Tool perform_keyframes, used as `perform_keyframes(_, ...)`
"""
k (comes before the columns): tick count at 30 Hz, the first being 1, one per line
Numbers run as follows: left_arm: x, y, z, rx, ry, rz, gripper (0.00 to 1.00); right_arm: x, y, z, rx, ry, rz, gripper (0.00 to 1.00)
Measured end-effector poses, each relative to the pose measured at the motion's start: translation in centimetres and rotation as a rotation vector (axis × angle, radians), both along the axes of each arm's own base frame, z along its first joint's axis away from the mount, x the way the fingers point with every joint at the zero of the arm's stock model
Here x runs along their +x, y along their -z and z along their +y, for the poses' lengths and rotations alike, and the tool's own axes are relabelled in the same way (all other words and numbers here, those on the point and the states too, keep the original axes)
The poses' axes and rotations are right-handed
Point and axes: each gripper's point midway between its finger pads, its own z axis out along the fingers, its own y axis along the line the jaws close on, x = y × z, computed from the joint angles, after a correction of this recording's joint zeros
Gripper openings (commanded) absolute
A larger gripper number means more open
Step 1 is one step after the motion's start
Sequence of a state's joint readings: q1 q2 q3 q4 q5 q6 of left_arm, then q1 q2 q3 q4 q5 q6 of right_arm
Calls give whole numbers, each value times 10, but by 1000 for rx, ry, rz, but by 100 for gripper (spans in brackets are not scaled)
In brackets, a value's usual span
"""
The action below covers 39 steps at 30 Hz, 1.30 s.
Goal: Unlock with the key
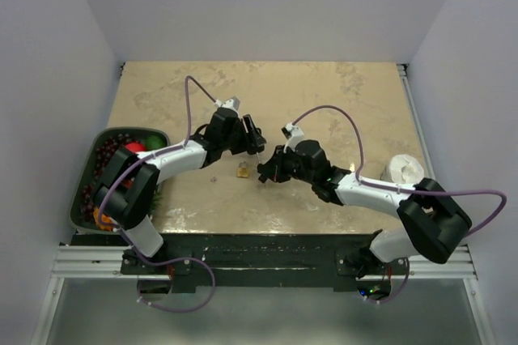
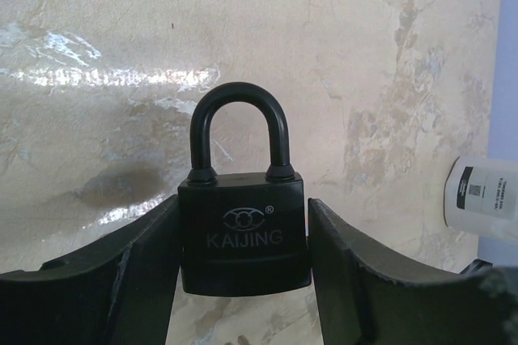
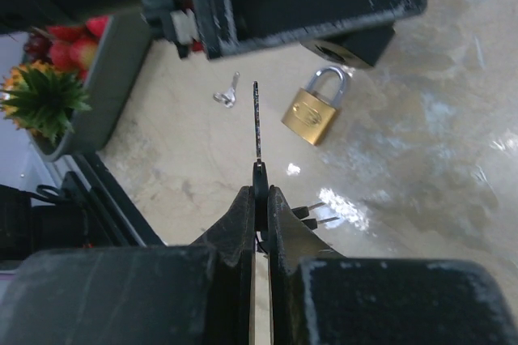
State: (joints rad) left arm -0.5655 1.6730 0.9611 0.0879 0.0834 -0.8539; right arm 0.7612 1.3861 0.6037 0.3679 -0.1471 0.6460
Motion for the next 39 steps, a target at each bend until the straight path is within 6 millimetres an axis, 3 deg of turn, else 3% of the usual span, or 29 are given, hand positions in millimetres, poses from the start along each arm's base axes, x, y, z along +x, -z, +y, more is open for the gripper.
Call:
perform_keyframes(4, -1, 5, 4, 13, -11, 6, 0, 6, -9, 16, 43, -23, 13, 0)
perform_keyframes(9, -1, 4, 5, 17, -20, 0, 0, 5, 3, 26, 55, -53, 63, 0)
perform_keyframes(14, 1, 0, 7, 18, -31, -14, 0, 1, 16, 27, 40, -66, 102, 0)
perform_keyframes(21, 2, -6, 8, 18, -38, -29, 0, 1, 18, 28, 46, -62, 120, 0)
perform_keyframes(39, 2, -10, 7, 22, -38, -47, 0, 24, 19, 14, 59, 10, 137, 0)
